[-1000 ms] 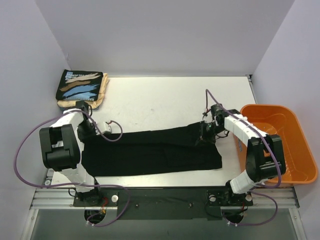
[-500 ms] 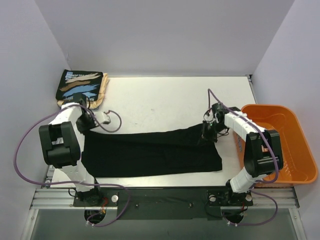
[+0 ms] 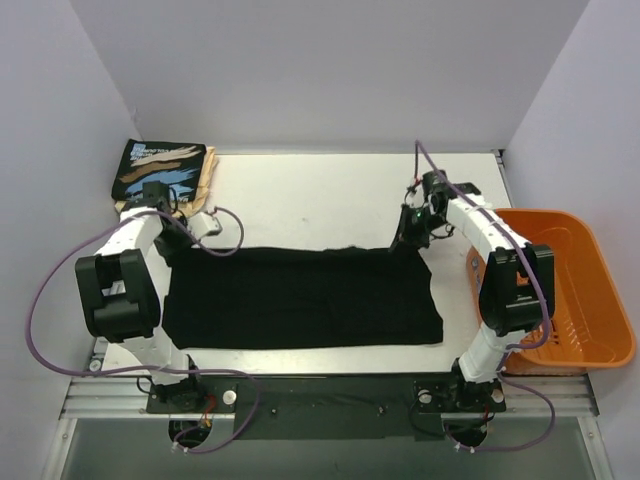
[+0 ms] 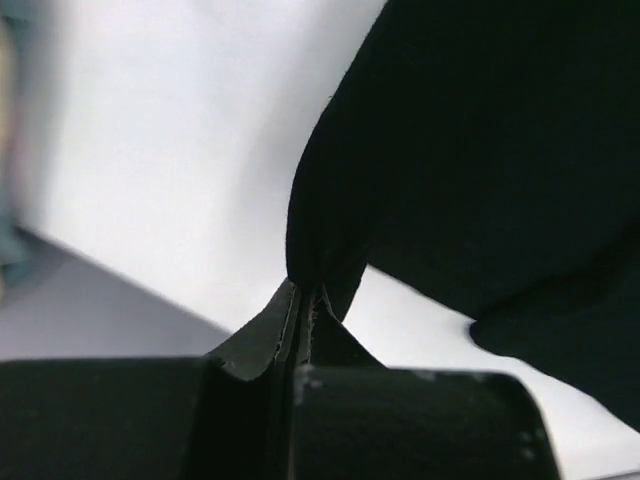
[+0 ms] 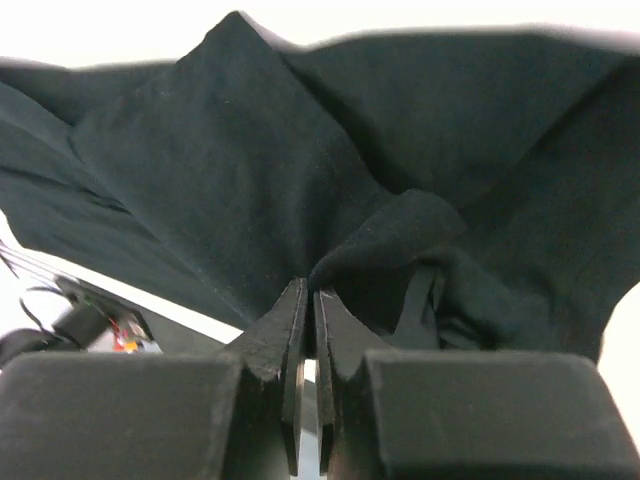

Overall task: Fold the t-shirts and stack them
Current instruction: Fold the other side of the tshirt into a rectangle

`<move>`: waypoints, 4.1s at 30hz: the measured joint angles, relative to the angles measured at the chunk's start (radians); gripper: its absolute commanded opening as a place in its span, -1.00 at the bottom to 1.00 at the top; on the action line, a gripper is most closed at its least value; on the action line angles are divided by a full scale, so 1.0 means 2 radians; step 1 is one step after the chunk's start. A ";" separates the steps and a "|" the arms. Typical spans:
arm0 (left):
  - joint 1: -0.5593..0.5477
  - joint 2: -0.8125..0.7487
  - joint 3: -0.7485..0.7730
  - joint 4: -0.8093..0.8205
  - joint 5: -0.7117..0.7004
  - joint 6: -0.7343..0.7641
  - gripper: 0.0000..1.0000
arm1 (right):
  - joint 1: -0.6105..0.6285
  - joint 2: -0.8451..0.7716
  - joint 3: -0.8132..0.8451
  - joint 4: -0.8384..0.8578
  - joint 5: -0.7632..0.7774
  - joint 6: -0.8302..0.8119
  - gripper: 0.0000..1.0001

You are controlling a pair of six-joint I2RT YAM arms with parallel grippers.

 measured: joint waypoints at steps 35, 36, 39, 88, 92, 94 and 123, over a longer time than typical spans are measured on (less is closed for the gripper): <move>0.013 -0.021 -0.109 -0.058 -0.047 0.108 0.64 | -0.006 -0.055 -0.225 -0.006 -0.009 0.011 -1.00; 0.014 -0.021 -0.102 -0.073 -0.047 0.108 0.66 | -0.006 -0.055 -0.225 -0.004 -0.008 0.012 -1.00; 0.014 -0.021 -0.065 -0.120 -0.040 0.107 0.65 | -0.003 -0.055 -0.225 -0.002 -0.008 0.014 -1.00; -0.288 -0.047 -0.120 -0.094 0.122 -0.156 -1.00 | 0.000 -0.059 -0.248 0.024 -0.006 0.005 -1.00; -0.258 -0.048 -0.068 -0.095 0.123 -0.174 -0.83 | 0.004 -0.060 -0.249 0.025 -0.006 0.007 -1.00; -0.286 -0.046 -0.040 -0.084 0.136 -0.201 -0.64 | 0.011 -0.064 -0.248 0.024 -0.001 0.009 -1.00; -0.473 0.164 0.113 0.162 0.219 -0.610 -0.02 | -0.029 -0.202 -0.282 0.058 0.038 0.068 -0.17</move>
